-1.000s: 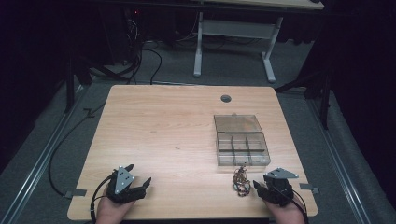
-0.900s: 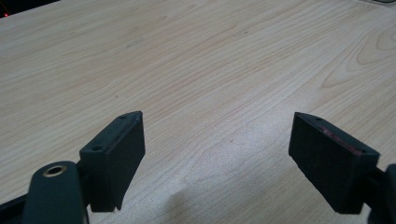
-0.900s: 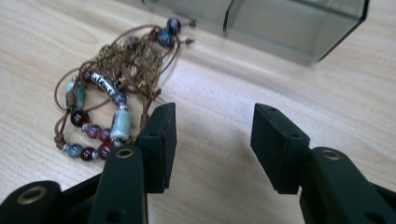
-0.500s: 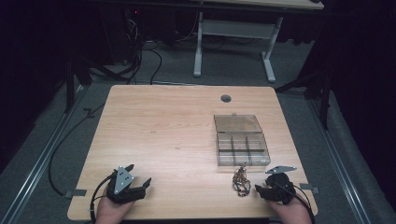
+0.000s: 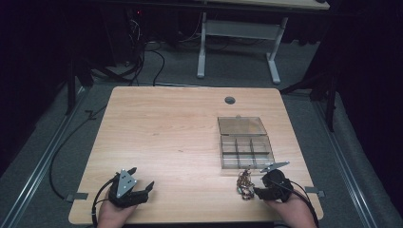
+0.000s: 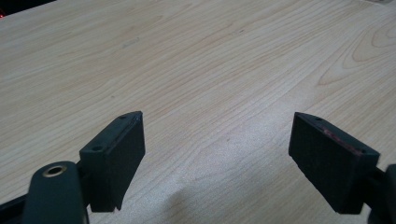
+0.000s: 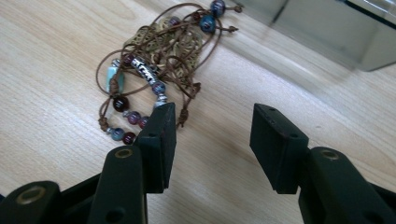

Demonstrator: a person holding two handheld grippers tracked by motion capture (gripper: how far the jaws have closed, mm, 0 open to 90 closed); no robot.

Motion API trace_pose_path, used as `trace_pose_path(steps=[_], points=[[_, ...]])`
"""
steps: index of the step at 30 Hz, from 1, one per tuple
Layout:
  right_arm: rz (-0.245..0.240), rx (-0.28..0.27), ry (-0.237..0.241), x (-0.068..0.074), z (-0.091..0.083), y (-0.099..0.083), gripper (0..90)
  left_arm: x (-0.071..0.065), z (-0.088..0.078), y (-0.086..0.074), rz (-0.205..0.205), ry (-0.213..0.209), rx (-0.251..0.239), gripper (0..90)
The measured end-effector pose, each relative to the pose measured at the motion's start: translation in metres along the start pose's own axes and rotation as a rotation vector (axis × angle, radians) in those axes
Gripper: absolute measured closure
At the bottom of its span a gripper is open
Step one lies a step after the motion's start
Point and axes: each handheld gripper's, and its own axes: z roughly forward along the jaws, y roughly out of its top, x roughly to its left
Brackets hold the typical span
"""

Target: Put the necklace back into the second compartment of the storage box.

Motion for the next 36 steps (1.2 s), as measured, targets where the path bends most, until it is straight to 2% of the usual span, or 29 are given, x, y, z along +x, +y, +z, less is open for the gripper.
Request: trace_pose_path(steps=[6,11,13,17,25,26,27,28,29,30,31,33,36], points=[[-0.028,0.057,0.01,0.005,0.0,0.009,49.1,0.0,0.0,0.0,0.003,-0.005,0.002,18.8],[-0.028,0.1,0.02,0.007,0.0,0.014,47.1,0.0,0.0,0.0,0.004,-0.009,0.003,18.8],[-0.022,0.116,0.042,0.007,0.002,0.018,45.4,0.0,0.0,0.0,0.004,-0.011,0.003,18.8],[-0.024,0.12,0.066,0.009,0.003,0.026,43.0,0.0,0.0,0.0,0.005,-0.014,0.004,18.8],[-0.046,0.118,0.062,0.012,0.009,0.036,43.1,0.0,0.0,0.0,0.004,-0.015,0.004,18.8],[-0.058,0.098,0.053,0.013,0.007,0.039,48.3,0.0,0.0,0.0,0.004,-0.015,0.004,18.8],[-0.058,0.098,0.053,0.013,0.007,0.039,48.3,0.0,0.0,0.0,0.004,-0.016,0.005,18.8],[-0.067,0.084,0.05,0.014,0.006,0.043,56.4,0.0,0.0,0.0,0.006,-0.017,0.006,18.8],[-0.067,0.084,0.05,0.014,0.006,0.043,56.4,0.0,0.0,0.0,0.006,-0.017,0.006,18.8],[-0.08,0.076,0.047,0.015,0.006,0.046,66.2,0.0,0.0,0.0,0.007,-0.018,0.008,18.8],[-0.094,0.073,0.043,0.016,0.006,0.048,70.5,0.0,0.0,0.0,0.008,-0.019,0.01,18.8],[-0.118,0.073,0.04,0.019,0.009,0.052,79.7,0.0,0.0,0.0,0.008,-0.019,0.01,18.8],[-0.144,0.088,0.035,0.022,0.017,0.057,87.6,0.0,0.0,0.0,0.009,-0.021,0.01,18.8]])
